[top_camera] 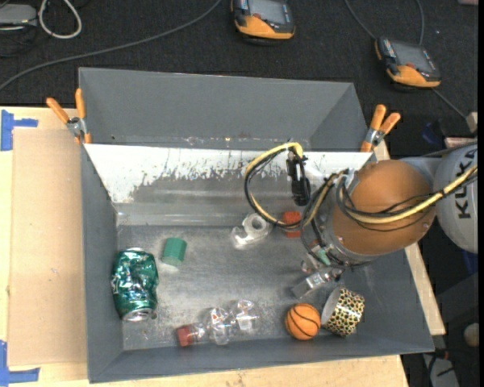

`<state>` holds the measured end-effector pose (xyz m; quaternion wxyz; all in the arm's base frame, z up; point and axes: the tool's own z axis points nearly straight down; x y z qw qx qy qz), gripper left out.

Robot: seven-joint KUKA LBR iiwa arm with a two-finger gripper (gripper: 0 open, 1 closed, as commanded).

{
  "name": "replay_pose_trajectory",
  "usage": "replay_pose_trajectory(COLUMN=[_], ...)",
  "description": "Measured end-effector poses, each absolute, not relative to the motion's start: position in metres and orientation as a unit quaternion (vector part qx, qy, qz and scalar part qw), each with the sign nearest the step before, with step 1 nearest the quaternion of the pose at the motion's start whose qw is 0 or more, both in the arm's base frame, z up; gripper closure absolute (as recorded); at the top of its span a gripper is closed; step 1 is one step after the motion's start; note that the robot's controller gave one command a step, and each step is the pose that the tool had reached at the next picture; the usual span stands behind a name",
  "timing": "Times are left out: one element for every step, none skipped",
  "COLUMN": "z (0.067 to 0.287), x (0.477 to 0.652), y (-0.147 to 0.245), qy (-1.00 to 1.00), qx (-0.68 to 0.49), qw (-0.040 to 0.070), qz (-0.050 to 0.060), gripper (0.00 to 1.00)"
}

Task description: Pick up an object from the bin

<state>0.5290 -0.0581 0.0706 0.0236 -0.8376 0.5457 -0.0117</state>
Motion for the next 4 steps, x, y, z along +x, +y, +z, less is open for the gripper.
replay_pose_trajectory(z=[0.081,0.09,0.094,0.102], x=[0.514,0.504,0.506,0.507], y=[-0.037,-0.073,-0.083,-0.078], qy=[0.436,0.413,0.5,0.531], qx=[-0.9,-0.91,-0.866,-0.847], qw=[0.022,0.027,0.026,0.025], qz=[-0.013,-0.02,-0.013,-0.011], gripper=[1.0,1.0,1.0,1.0])
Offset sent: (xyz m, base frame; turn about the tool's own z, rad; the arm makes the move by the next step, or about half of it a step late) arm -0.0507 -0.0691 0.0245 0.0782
